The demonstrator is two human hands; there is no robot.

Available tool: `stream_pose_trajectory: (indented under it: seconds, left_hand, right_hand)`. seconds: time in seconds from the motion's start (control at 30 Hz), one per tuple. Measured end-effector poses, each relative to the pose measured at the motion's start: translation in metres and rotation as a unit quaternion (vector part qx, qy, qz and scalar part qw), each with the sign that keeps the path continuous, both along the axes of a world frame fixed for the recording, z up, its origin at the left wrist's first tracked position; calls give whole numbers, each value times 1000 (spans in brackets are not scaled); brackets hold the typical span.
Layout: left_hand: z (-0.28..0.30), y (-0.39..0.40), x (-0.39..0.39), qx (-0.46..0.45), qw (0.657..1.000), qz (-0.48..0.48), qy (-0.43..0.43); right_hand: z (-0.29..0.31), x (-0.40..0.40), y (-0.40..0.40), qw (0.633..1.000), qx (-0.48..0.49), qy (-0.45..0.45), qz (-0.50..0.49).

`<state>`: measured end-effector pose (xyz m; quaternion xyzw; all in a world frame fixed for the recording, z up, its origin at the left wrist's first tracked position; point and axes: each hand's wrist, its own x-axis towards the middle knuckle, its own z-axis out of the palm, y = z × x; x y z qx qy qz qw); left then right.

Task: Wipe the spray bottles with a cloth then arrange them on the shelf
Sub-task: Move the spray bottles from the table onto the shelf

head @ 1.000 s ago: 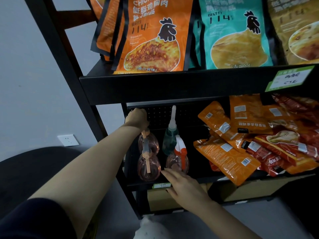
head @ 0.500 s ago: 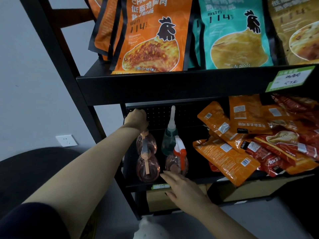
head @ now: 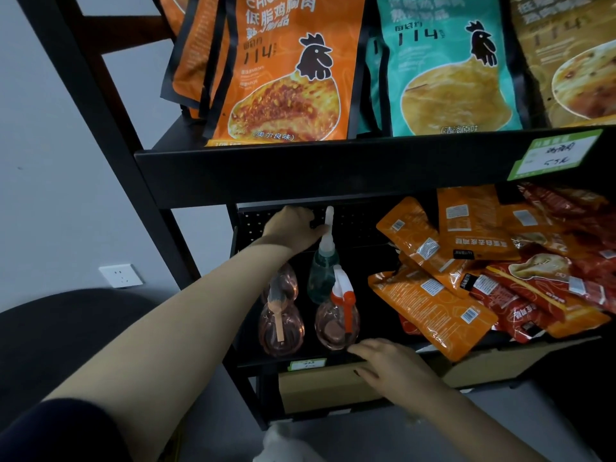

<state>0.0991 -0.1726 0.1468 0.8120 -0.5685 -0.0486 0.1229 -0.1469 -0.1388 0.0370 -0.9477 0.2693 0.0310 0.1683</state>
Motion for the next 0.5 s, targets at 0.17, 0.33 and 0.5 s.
stream_pose_trajectory:
  seconds: [0.17, 0.33, 0.5]
  left_hand:
    - [-8, -27, -16, -3, 997, 5, 81]
    - [-8, -34, -12, 11, 998, 10, 56]
    - [0, -32, -4, 63, 995, -60, 46]
  right_hand:
    - [5, 1, -31, 999, -9, -10, -49]
    - [8, 30, -76, 983, 47, -97, -150]
    - [1, 74, -115, 945, 151, -190, -222]
